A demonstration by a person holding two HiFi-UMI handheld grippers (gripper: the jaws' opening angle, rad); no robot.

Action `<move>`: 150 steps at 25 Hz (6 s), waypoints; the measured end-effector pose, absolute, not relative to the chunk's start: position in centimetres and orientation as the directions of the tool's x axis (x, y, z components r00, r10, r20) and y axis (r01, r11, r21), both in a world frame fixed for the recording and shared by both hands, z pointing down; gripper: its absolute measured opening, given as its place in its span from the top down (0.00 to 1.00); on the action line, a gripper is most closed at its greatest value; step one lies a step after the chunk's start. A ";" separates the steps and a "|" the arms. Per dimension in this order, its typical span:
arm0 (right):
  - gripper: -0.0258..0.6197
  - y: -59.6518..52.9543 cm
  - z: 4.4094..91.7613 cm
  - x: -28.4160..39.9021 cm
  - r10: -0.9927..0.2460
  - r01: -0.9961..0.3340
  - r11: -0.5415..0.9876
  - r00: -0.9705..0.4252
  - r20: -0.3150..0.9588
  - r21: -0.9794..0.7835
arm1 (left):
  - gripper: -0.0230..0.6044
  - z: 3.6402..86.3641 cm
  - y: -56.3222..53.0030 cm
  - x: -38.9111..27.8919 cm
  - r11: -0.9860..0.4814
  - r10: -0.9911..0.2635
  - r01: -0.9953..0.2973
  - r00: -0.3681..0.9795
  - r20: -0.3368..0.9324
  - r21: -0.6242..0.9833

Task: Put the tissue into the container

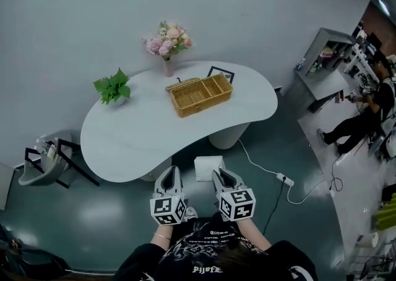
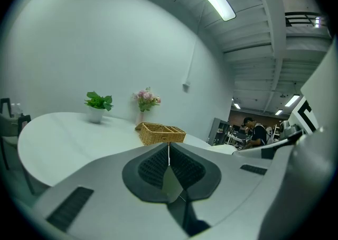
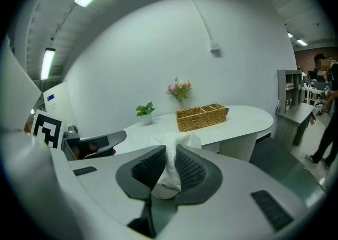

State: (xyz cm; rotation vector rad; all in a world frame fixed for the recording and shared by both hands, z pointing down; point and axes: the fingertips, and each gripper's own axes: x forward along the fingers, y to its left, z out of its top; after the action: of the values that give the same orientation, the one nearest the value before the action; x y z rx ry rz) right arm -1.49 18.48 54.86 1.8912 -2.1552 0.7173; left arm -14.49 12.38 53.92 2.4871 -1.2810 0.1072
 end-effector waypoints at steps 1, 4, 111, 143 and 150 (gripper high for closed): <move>0.83 18.1 54.9 -1.7 -0.880 -0.970 0.071 -0.170 0.443 -0.231 | 0.92 54.0 12.1 -14.6 -0.539 -0.773 -0.800 0.594 0.222 0.265; 0.83 17.5 55.0 -2.2 -0.878 -0.971 0.070 -0.168 0.449 -0.227 | 0.92 54.2 11.6 -14.5 -0.550 -0.762 -0.790 0.607 0.226 0.271; 0.83 -25.5 61.7 5.0 -0.420 -0.907 0.346 -0.377 0.825 -0.239 | 0.92 56.3 -20.7 -9.0 -0.186 -0.902 -0.960 0.251 0.351 0.209; 0.57 -22.8 56.7 7.1 -0.655 -0.879 0.446 -0.448 0.608 -0.168 | 0.92 54.8 -20.1 -5.8 -0.282 -0.893 -0.940 0.330 0.305 0.193; 0.76 -20.4 57.0 9.0 -0.710 -0.901 0.429 -0.384 0.590 -0.070 | 0.92 54.6 -19.0 -3.8 -0.329 -0.878 -0.928 0.368 0.307 0.173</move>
State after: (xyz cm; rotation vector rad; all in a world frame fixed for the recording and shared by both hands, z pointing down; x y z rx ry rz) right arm 8.97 -20.41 56.98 1.3588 -2.2078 0.5302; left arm -3.85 -19.04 54.59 2.3167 -1.5896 0.2256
